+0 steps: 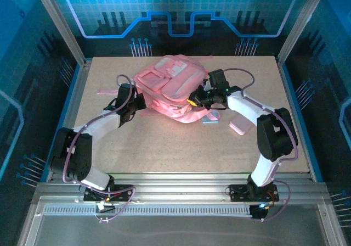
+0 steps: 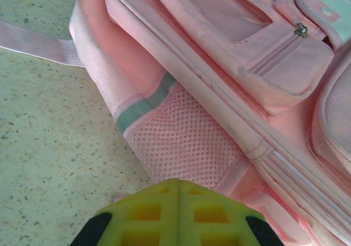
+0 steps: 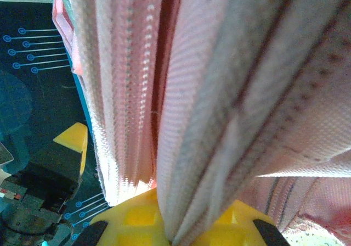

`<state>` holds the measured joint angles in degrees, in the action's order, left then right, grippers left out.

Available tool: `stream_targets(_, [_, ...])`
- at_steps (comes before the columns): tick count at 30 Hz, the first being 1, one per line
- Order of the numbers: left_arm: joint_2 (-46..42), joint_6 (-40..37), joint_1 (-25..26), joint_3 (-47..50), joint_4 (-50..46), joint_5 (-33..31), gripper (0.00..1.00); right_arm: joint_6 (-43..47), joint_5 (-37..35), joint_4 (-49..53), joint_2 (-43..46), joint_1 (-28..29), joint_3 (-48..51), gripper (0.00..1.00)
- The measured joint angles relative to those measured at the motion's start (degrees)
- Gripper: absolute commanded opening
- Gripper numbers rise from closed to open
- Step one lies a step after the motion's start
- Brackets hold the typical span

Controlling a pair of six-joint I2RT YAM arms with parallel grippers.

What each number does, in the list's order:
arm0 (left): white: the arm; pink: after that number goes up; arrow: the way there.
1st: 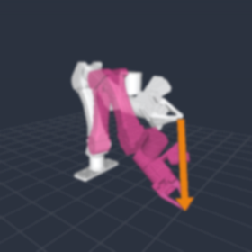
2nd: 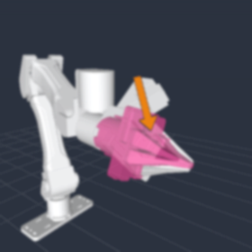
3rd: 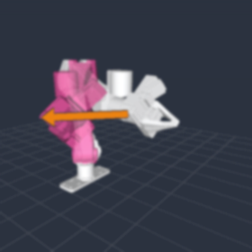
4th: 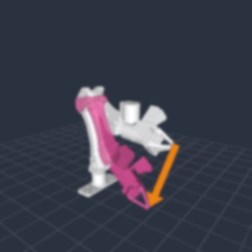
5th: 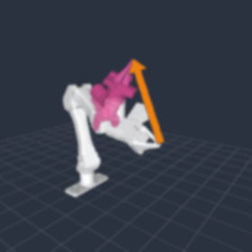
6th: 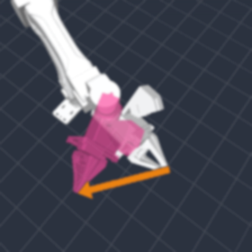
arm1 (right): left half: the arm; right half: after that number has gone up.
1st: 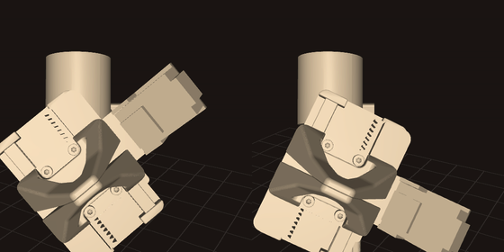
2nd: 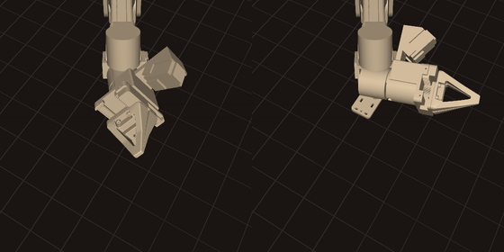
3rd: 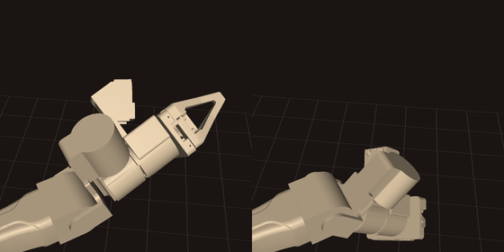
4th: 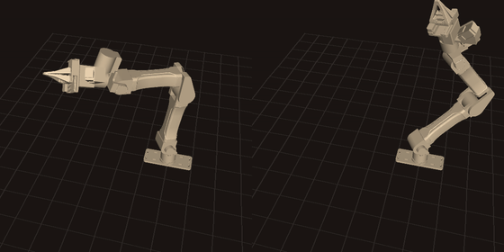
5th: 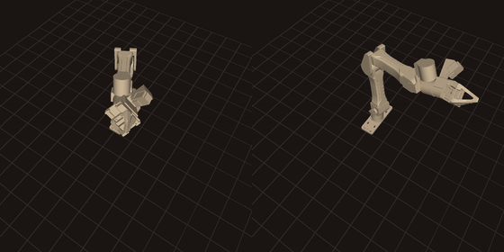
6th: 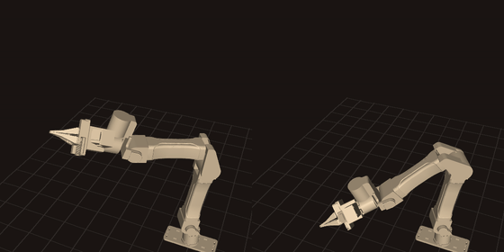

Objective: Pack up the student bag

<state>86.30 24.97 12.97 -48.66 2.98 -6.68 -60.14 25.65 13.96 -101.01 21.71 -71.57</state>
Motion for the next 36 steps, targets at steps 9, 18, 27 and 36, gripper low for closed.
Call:
stream_targets(9, [-1.0,10.6,6.1,0.7,4.8,11.1,0.52,0.2,0.1,0.5,0.0,0.1,-1.1,0.0])
stream_targets(18, [1.1,26.3,13.4,4.9,13.9,13.6,0.55,0.4,0.0,0.6,0.0,0.3,-1.3,0.0])
stream_targets(27, [4.9,34.2,15.0,4.7,19.2,14.1,0.23,0.4,-1.2,0.6,0.0,0.5,-1.3,0.0])
stream_targets(36, [3.9,35.1,15.1,4.1,16.2,14.0,0.1,1.3,-1.7,1.0,0.0,0.5,-1.3,0.0])
